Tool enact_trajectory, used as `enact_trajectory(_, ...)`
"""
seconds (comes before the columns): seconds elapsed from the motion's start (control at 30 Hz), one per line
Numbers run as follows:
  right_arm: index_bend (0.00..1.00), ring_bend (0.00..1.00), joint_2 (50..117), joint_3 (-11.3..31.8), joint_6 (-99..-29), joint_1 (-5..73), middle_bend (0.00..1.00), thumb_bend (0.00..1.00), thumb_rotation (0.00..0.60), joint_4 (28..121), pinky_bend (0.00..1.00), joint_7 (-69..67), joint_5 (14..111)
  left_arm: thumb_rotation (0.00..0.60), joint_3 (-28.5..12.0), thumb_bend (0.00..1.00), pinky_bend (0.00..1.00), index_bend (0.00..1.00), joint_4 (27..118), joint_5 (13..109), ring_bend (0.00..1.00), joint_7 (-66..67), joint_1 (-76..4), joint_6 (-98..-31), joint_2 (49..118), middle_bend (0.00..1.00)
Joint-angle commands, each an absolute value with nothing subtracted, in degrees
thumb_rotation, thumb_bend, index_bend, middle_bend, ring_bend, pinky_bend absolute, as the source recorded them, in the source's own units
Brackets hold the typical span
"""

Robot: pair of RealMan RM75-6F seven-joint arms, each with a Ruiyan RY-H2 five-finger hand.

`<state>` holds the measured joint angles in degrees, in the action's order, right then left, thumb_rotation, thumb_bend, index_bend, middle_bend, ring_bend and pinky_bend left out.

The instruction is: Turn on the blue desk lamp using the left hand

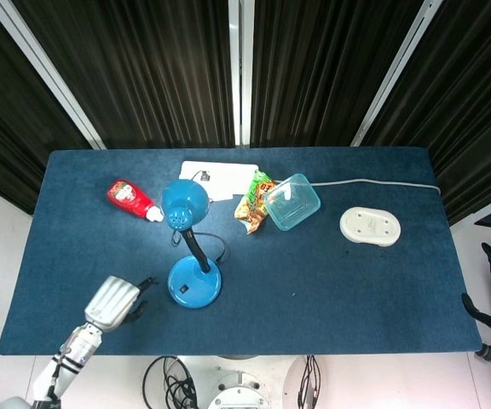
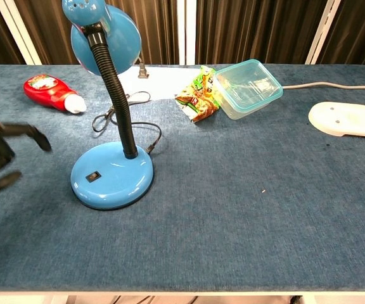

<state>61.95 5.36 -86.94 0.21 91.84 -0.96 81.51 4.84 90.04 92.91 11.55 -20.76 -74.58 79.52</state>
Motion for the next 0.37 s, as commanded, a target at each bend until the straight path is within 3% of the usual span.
enact_trajectory(0.03, 0.00, 0.00, 61.8, 5.4, -87.2, 0.1, 0.00, 0.21, 0.600, 92.1, 0.00, -1.1, 81.6, 0.600, 1.9, 0.39, 0.82, 0.27, 87.1, 94.6, 0.78, 4.9, -14.9, -87.6, 77.0, 0.76)
enact_trajectory(0.07, 0.00, 0.00, 61.7, 5.4, -87.3, 0.0, 0.00, 0.21, 0.600, 92.2, 0.00, -1.1, 81.6, 0.600, 1.4, 0.35, 0.78, 0.26, 86.5, 94.3, 0.72, 3.8, -14.0, -89.4, 76.9, 0.71)
enact_trajectory(0.13, 0.00, 0.00, 61.7, 5.4, -87.5, 0.0, 0.00, 0.21, 0.600, 92.3, 0.00, -1.0, 81.7, 0.600, 0.4, 0.24, 0.63, 0.21, 85.3, 92.7, 0.49, 2.2, -12.2, -92.1, 76.6, 0.52)
enact_trajectory(0.2, 0.00, 0.00, 61.7, 5.5, -87.6, -0.1, 0.00, 0.21, 0.600, 92.3, 0.00, -0.9, 81.7, 0.600, -0.1, 0.10, 0.37, 0.12, 85.4, 90.8, 0.17, 2.4, -11.1, -92.5, 75.8, 0.23)
enact_trajectory(0.23, 0.00, 0.00, 61.7, 5.5, -87.6, -0.1, 0.00, 0.21, 0.600, 92.3, 0.00, -0.8, 81.8, 0.600, -0.4, 0.05, 0.25, 0.09, 85.7, 89.9, 0.06, 2.4, -10.6, -92.6, 75.1, 0.14)
enact_trajectory(0.3, 0.00, 0.00, 61.7, 5.4, -87.6, 0.0, 0.00, 0.21, 0.600, 92.4, 0.00, -0.5, 81.8, 0.600, -0.5, 0.02, 0.13, 0.07, 86.1, 88.8, 0.00, 2.1, -10.0, -92.2, 74.2, 0.07)
enact_trajectory(0.37, 0.00, 0.00, 61.7, 5.6, -87.7, 0.1, 0.00, 0.21, 0.600, 92.5, 0.00, -0.2, 81.8, 0.600, -0.2, 0.01, 0.05, 0.06, 86.5, 88.0, 0.00, 1.9, -9.7, -90.9, 72.8, 0.05)
